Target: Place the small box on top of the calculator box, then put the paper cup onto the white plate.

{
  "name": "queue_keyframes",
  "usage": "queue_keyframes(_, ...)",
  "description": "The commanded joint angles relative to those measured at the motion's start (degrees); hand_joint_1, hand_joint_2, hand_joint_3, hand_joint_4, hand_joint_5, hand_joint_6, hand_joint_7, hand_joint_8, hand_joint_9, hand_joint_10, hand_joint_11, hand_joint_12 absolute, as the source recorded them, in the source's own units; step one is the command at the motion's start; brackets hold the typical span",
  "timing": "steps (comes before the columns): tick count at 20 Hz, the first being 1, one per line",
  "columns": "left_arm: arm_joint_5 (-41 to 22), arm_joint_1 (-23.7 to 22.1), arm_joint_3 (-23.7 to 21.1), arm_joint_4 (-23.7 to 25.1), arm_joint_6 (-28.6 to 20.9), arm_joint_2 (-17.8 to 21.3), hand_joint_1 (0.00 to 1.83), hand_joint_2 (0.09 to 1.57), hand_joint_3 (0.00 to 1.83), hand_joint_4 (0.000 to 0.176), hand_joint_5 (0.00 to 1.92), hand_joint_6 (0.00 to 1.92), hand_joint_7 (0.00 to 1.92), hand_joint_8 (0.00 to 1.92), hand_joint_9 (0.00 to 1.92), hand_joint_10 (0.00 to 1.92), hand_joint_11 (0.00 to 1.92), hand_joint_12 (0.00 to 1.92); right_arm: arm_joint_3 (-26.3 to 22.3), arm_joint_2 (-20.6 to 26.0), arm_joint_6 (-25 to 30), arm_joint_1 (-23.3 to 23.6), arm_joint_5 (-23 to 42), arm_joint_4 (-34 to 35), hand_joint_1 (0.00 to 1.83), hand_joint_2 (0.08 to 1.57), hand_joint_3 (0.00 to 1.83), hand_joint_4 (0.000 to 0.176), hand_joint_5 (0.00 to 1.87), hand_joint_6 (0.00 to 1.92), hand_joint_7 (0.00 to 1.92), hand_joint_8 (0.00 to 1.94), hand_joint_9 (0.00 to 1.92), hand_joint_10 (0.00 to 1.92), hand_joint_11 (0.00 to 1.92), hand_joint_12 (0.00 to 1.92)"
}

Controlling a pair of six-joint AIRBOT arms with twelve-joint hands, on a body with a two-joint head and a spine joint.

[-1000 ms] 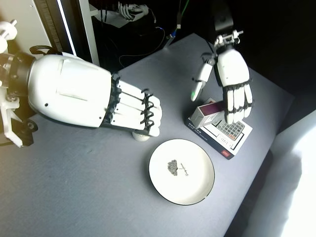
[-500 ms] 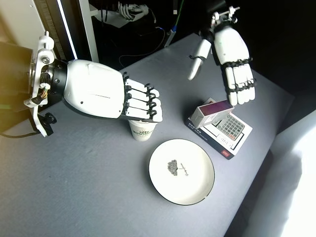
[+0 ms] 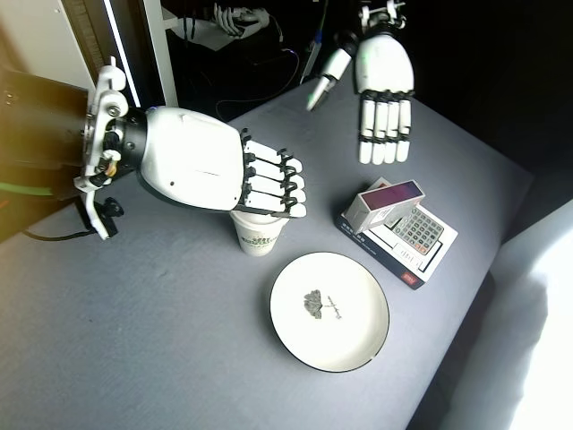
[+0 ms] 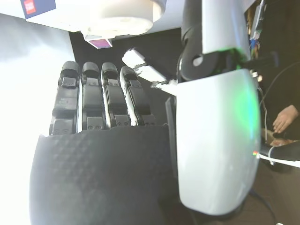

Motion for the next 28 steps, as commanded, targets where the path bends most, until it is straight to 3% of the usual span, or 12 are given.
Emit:
queue_keyframes(1,-6.69,-0.2,-0.46,0.41,-0.13,0.86,0.0,1.11,0.0,0.0,0.19,0.0,0.2,0.0,0.17,0.0,0.05,0.18,0.62,0.15,0.46,0.56,2.26,2.72,1.15,0.85,0.0,0.0,0.0,0.0,0.0,0.0,0.0,0.0,0.0,0.02)
queue_keyframes(6,-9.02,1.49,-1.72,2.55,-0.13,0.99,0.0,1.13,0.01,0.0,0.2,0.0,0.2,0.0,0.19,0.0,0.05,0.23,3.61,-3.23,0.52,0.62,1.69,4.93,1.12,0.85,0.0,0.0,0.0,0.0,0.0,0.0,0.0,0.0,0.0,0.0)
queue_keyframes(15,-6.2,1.43,-2.46,4.45,-1.72,1.01,0.0,1.13,0.0,0.0,0.16,0.0,0.17,0.0,0.14,0.0,0.01,0.2,4.43,-5.21,0.48,-1.01,1.38,4.92,1.14,0.86,0.0,0.0,0.0,0.0,0.0,0.0,0.0,0.0,0.0,0.0)
queue_keyframes(16,-6.19,1.39,-2.47,4.51,-1.8,1.01,0.0,1.14,0.0,0.0,0.2,0.01,0.21,0.01,0.19,0.0,0.02,0.28,4.5,-5.41,0.31,-1.12,1.45,4.92,1.14,0.85,0.0,0.0,0.0,0.0,0.0,0.0,0.0,0.0,0.0,0.0)
queue_keyframes(21,-3.73,-0.76,-2.47,4.36,-1.78,0.08,0.0,1.15,0.0,0.0,0.23,0.0,0.25,0.01,0.21,0.01,0.0,0.38,5.01,-6.62,-0.52,-1.89,1.35,4.92,1.13,0.88,0.01,0.0,0.0,0.0,0.0,0.0,0.0,0.0,0.0,0.0)
queue_keyframes(24,-3.27,-1.5,-2.46,3.71,-1.22,-0.29,0.0,1.15,0.0,0.0,0.19,0.0,0.21,0.0,0.18,0.0,0.0,0.28,5.02,-7.08,-0.53,-2.51,1.38,4.92,1.09,0.87,0.0,0.0,0.0,0.0,0.0,0.0,0.0,0.0,0.0,0.0)
queue_keyframes(28,-3.17,-1.67,-2.34,3.77,-1.17,-0.44,0.0,1.14,0.0,0.0,0.25,0.0,0.27,0.0,0.23,0.0,0.0,0.39,5.59,-7.63,-0.51,-3.36,1.38,4.93,1.15,0.89,0.01,0.0,0.0,0.0,0.0,0.0,0.0,0.0,0.0,0.0)
